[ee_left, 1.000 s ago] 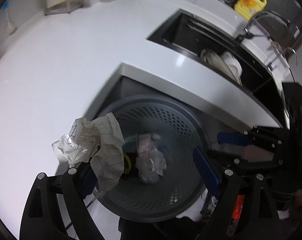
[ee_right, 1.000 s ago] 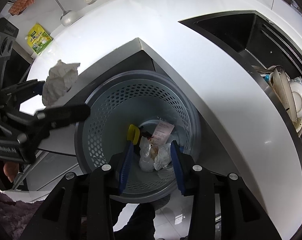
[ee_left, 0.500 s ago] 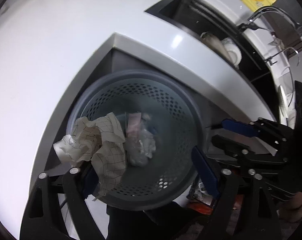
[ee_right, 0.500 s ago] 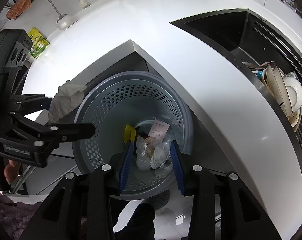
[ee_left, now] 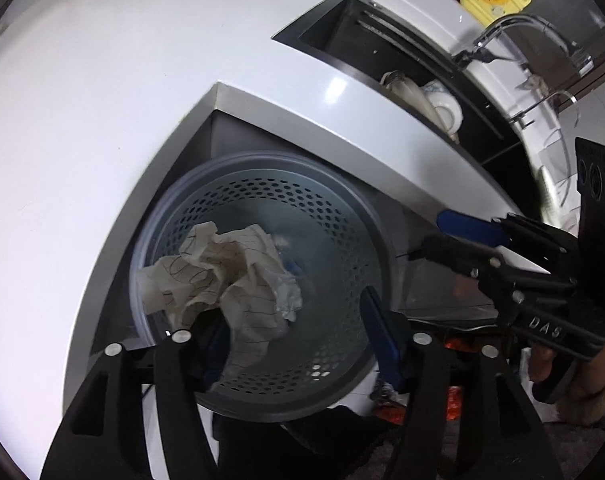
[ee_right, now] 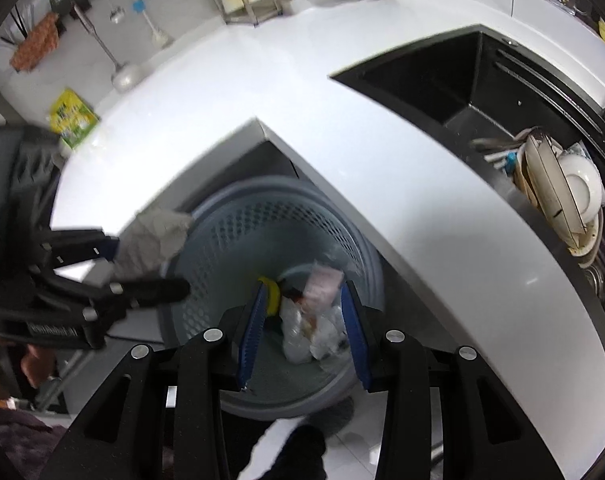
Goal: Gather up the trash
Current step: 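Open the left tool to drop the crumpled paper into the bin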
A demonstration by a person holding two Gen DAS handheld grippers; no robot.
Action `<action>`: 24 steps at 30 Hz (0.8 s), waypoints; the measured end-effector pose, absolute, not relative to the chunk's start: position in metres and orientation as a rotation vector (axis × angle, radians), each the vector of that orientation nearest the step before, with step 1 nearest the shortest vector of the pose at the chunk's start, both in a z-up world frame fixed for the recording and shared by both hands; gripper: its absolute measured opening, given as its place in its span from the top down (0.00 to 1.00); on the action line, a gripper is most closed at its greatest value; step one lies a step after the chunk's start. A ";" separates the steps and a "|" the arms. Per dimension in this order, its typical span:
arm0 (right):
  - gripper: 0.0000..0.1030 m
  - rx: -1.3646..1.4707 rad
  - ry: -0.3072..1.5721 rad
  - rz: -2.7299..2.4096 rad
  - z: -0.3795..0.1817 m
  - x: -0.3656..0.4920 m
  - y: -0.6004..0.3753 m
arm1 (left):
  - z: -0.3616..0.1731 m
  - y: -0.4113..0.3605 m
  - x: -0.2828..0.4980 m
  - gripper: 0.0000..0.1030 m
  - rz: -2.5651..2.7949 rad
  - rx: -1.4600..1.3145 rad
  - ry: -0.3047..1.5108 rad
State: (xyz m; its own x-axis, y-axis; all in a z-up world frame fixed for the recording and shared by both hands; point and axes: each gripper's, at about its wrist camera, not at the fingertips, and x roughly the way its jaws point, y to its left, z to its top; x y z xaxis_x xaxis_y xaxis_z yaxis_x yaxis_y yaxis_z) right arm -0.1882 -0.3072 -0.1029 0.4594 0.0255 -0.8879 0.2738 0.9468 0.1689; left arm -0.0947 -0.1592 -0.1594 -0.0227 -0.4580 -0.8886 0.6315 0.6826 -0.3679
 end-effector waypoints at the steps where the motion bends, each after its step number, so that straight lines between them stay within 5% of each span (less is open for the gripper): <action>1: 0.64 0.319 1.075 -0.134 -0.099 -0.186 -0.307 | -0.159 -0.159 -0.095 0.32 -0.889 0.151 1.344; 4: 0.63 0.347 1.047 -0.058 -0.090 -0.179 -0.303 | -0.159 -0.160 -0.099 0.23 -0.941 0.155 1.356; 24: 0.61 0.267 1.149 0.327 -0.077 -0.132 -0.259 | -0.142 -0.166 -0.114 0.23 -1.112 0.188 1.342</action>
